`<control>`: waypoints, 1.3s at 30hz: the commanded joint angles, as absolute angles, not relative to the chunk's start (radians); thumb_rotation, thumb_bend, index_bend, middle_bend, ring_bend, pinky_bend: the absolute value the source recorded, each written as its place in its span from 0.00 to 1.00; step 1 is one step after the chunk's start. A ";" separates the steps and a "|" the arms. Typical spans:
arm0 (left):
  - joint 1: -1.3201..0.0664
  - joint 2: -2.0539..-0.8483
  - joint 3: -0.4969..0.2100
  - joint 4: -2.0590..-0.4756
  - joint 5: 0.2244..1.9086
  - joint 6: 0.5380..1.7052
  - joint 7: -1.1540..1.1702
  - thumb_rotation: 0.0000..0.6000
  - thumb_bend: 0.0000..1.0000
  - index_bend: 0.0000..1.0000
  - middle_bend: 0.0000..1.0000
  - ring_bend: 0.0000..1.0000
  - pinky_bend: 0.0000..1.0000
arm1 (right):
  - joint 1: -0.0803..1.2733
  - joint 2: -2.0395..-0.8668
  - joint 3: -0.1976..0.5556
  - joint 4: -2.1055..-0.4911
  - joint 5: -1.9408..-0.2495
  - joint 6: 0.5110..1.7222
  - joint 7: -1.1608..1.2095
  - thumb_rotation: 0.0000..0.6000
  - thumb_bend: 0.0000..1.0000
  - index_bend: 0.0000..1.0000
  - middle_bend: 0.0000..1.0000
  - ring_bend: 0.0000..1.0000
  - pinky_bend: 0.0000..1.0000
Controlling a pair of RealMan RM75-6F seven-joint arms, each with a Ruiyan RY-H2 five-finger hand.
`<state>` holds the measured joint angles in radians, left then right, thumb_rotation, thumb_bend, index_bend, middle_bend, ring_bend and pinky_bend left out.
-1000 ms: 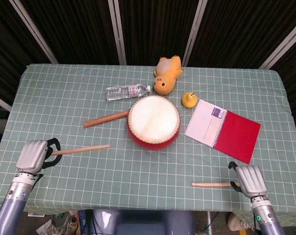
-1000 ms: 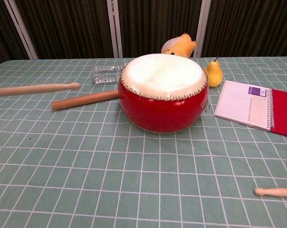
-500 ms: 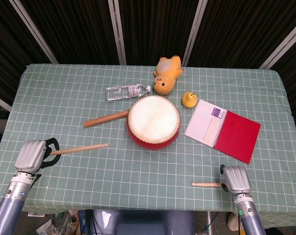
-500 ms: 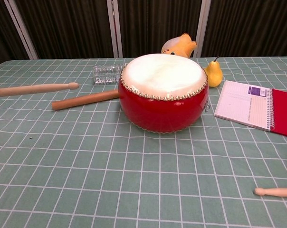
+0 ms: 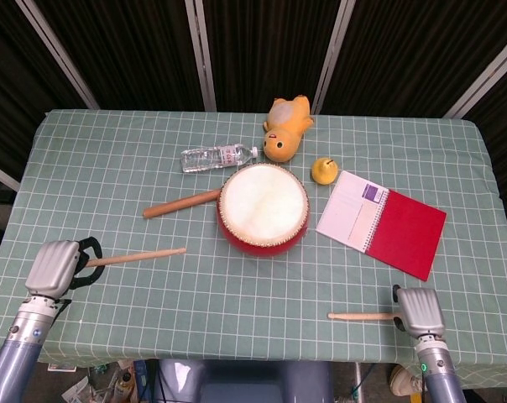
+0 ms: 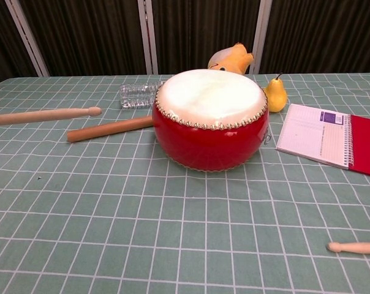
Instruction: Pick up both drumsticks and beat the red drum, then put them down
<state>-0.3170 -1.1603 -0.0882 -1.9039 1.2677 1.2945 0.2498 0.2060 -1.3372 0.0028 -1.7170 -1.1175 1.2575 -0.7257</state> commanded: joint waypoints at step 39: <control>-0.316 -1.152 -0.093 -1.908 1.272 1.285 0.231 1.00 0.54 0.76 1.00 1.00 1.00 | 0.222 -1.426 -0.014 -1.594 -1.018 1.219 -0.765 1.00 0.54 0.66 1.00 1.00 1.00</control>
<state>-0.3158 -1.1518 -0.0925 -1.9078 1.2718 1.2849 0.2309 0.2215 -1.4255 -0.0143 -1.5934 -1.0218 1.2215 -0.7653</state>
